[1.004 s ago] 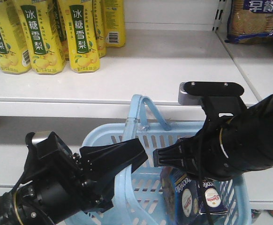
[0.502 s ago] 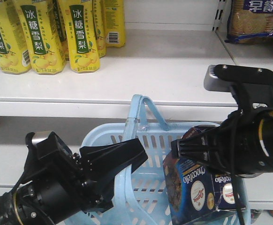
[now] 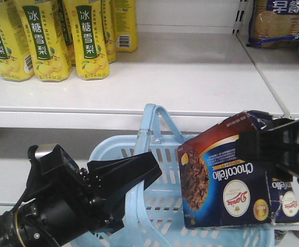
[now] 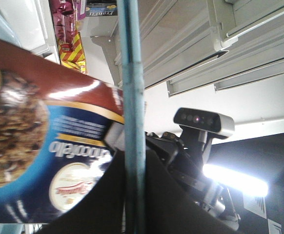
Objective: Left arm holds basket, right arm returns cookies
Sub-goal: 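Lift the cookie box out of the basket with the right gripper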
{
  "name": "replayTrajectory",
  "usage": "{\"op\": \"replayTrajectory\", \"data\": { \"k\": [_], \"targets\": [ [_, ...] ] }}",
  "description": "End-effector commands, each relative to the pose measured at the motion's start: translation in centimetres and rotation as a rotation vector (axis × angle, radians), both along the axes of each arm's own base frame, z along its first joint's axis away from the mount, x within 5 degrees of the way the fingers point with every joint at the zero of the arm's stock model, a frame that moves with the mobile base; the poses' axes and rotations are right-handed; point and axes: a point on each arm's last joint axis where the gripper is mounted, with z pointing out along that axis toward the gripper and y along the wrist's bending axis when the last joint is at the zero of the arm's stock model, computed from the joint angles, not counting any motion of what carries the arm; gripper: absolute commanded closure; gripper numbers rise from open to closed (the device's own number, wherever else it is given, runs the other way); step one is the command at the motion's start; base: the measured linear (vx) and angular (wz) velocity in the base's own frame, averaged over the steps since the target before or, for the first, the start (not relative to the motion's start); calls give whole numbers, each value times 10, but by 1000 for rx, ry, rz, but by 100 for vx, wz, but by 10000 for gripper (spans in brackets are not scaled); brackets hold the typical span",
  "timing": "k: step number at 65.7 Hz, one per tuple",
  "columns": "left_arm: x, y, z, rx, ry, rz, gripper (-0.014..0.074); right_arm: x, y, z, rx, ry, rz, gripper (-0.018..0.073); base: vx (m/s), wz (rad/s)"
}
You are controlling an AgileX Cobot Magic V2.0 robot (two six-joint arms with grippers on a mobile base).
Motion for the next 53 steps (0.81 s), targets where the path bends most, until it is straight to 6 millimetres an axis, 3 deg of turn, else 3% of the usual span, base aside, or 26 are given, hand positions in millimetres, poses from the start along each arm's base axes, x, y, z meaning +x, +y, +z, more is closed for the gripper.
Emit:
{"op": "replayTrajectory", "data": {
  "k": [1,28,53],
  "targets": [
    [2,6,27,-158,-82,37,599,-5,-7,24,112,-157,19,565,0,0],
    [2,6,27,-158,-82,37,599,-22,-34,53,202,-414,16,565,0,0],
    [2,6,27,-158,-82,37,599,-8,-38,77,82,-781,-13,565,0,0]
  ]
}}
